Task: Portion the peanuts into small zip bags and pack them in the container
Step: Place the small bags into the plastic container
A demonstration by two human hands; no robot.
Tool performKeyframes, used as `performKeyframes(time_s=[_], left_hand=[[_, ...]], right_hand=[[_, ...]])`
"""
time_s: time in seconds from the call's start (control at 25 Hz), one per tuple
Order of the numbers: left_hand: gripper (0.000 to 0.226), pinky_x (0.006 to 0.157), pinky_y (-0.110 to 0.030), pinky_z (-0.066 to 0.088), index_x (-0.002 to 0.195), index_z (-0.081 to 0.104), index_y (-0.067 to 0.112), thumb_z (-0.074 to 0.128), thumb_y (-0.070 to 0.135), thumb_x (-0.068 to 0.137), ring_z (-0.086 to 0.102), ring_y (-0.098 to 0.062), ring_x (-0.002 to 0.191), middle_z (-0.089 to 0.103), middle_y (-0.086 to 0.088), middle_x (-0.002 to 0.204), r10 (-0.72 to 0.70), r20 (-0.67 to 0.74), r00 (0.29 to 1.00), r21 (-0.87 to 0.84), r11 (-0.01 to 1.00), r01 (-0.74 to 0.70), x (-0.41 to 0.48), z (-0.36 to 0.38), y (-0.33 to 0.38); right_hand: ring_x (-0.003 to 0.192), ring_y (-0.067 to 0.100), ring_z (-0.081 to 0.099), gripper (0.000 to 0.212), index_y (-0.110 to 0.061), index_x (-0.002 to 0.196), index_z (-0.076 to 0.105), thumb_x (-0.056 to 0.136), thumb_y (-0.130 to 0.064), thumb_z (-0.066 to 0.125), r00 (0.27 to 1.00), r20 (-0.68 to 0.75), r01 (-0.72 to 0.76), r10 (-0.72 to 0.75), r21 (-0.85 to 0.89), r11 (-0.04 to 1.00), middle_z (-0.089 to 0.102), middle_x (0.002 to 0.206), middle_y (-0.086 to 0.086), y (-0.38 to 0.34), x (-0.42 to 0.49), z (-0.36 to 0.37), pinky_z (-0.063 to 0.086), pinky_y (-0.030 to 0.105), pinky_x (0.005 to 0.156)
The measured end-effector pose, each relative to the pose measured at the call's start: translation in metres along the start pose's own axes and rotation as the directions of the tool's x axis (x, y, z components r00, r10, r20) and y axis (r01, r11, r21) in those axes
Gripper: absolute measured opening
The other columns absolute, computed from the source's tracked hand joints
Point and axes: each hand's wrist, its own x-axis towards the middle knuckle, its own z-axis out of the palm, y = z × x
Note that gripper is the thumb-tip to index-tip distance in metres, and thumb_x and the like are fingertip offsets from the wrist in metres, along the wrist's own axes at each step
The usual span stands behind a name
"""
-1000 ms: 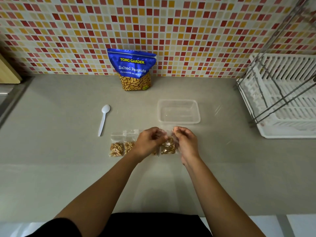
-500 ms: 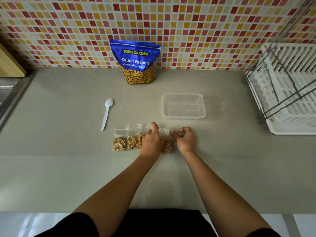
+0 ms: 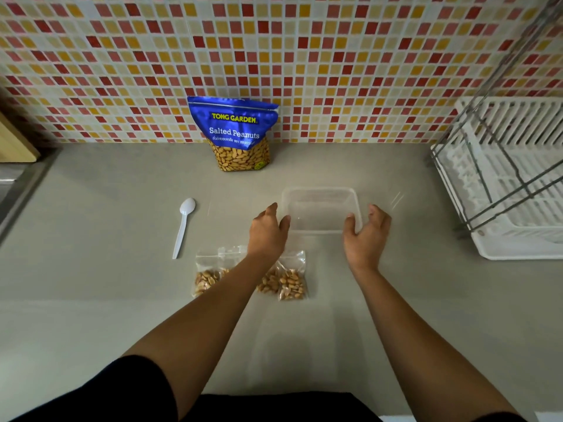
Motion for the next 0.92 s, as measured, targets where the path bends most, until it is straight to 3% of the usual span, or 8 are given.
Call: performKeyframes(time_s=[0.08, 0.16, 0.36, 0.44, 0.52, 0.68, 0.8, 0.92], left_hand=[[0.051, 0.097, -0.037, 0.043, 0.14, 0.035, 0.002, 0.047, 0.026, 0.096, 0.052, -0.035, 0.12, 0.057, -0.021, 0.127, -0.068, 0.063, 0.996, -0.002, 0.998, 0.069, 0.011, 0.002, 0.006], [0.05, 0.097, -0.035, 0.043, 0.142, 0.033, 0.005, 0.047, 0.022, 0.097, 0.051, -0.033, 0.121, 0.054, -0.019, 0.132, -0.146, 0.117, 0.982, -0.081, 0.984, 0.156, 0.018, 0.005, 0.009], [0.045, 0.1, -0.029, 0.041, 0.136, 0.045, 0.008, 0.051, 0.015, 0.093, 0.056, -0.026, 0.118, 0.059, -0.013, 0.13, -0.22, 0.009, 0.976, -0.262, 0.941, 0.214, 0.024, -0.021, -0.016], [0.043, 0.096, -0.026, 0.042, 0.134, 0.049, 0.009, 0.054, 0.017, 0.092, 0.059, -0.023, 0.113, 0.061, -0.011, 0.126, -0.281, -0.035, 0.959, -0.324, 0.911, 0.255, 0.028, -0.047, -0.04], [0.041, 0.092, -0.025, 0.043, 0.131, 0.052, 0.011, 0.055, 0.02, 0.091, 0.059, -0.022, 0.11, 0.062, -0.009, 0.123, -0.336, -0.053, 0.941, -0.384, 0.876, 0.291, 0.029, -0.068, -0.065], [0.039, 0.082, -0.021, 0.04, 0.129, 0.054, 0.016, 0.053, 0.023, 0.091, 0.058, -0.018, 0.105, 0.063, -0.004, 0.12, -0.364, -0.041, 0.93, -0.353, 0.876, 0.328, 0.033, -0.083, -0.09], [0.041, 0.095, -0.026, 0.04, 0.132, 0.052, 0.013, 0.052, 0.026, 0.092, 0.055, -0.026, 0.117, 0.06, -0.01, 0.127, -0.347, -0.033, 0.937, -0.269, 0.906, 0.326, 0.031, -0.084, -0.09], [0.044, 0.095, -0.026, 0.041, 0.134, 0.05, 0.013, 0.051, 0.031, 0.094, 0.057, -0.023, 0.115, 0.059, -0.009, 0.127, -0.293, -0.151, 0.944, -0.232, 0.939, 0.254, 0.02, -0.088, -0.073]], right_hand=[[0.126, 0.037, 0.042, 0.055, 0.004, 0.137, 0.036, 0.091, -0.019, 0.055, 0.976, 0.152, -0.149, 0.158, -0.066, 0.987, 0.042, 0.137, 0.026, 0.007, 0.014, 0.002, 0.03, 0.031, 0.105], [0.13, 0.033, 0.042, 0.053, 0.001, 0.14, 0.032, 0.095, -0.02, 0.049, 0.922, 0.296, -0.227, 0.248, -0.103, 0.968, 0.043, 0.141, 0.023, 0.01, 0.019, 0.005, 0.029, 0.03, 0.106], [0.124, 0.024, 0.051, 0.044, -0.006, 0.137, 0.043, 0.095, -0.015, 0.048, 0.896, 0.386, -0.247, 0.22, 0.02, 0.969, 0.054, 0.135, 0.013, -0.01, 0.001, 0.024, 0.034, 0.026, 0.103], [0.124, 0.02, 0.051, 0.042, -0.006, 0.137, 0.044, 0.095, -0.013, 0.047, 0.867, 0.461, -0.257, 0.19, 0.086, 0.963, 0.053, 0.136, 0.011, -0.028, -0.011, 0.042, 0.034, 0.017, 0.1], [0.125, 0.019, 0.05, 0.042, -0.004, 0.137, 0.043, 0.096, -0.011, 0.047, 0.839, 0.524, -0.247, 0.15, 0.12, 0.962, 0.052, 0.137, 0.012, -0.046, -0.024, 0.059, 0.031, 0.01, 0.095], [0.127, 0.02, 0.048, 0.045, -0.003, 0.139, 0.039, 0.096, -0.013, 0.047, 0.811, 0.573, -0.229, 0.121, 0.12, 0.966, 0.049, 0.14, 0.014, -0.057, -0.042, 0.078, 0.033, 0.017, 0.1], [0.134, 0.02, 0.04, 0.047, -0.005, 0.141, 0.036, 0.097, -0.019, 0.046, 0.795, 0.598, -0.151, 0.102, 0.032, 0.988, 0.041, 0.146, 0.014, -0.051, -0.047, 0.079, 0.027, 0.019, 0.107], [0.141, 0.02, 0.026, 0.047, -0.006, 0.14, 0.037, 0.097, -0.022, 0.046, 0.828, 0.56, -0.021, 0.026, -0.015, 1.0, 0.025, 0.154, 0.014, -0.059, -0.046, 0.068, 0.011, 0.005, 0.101]])
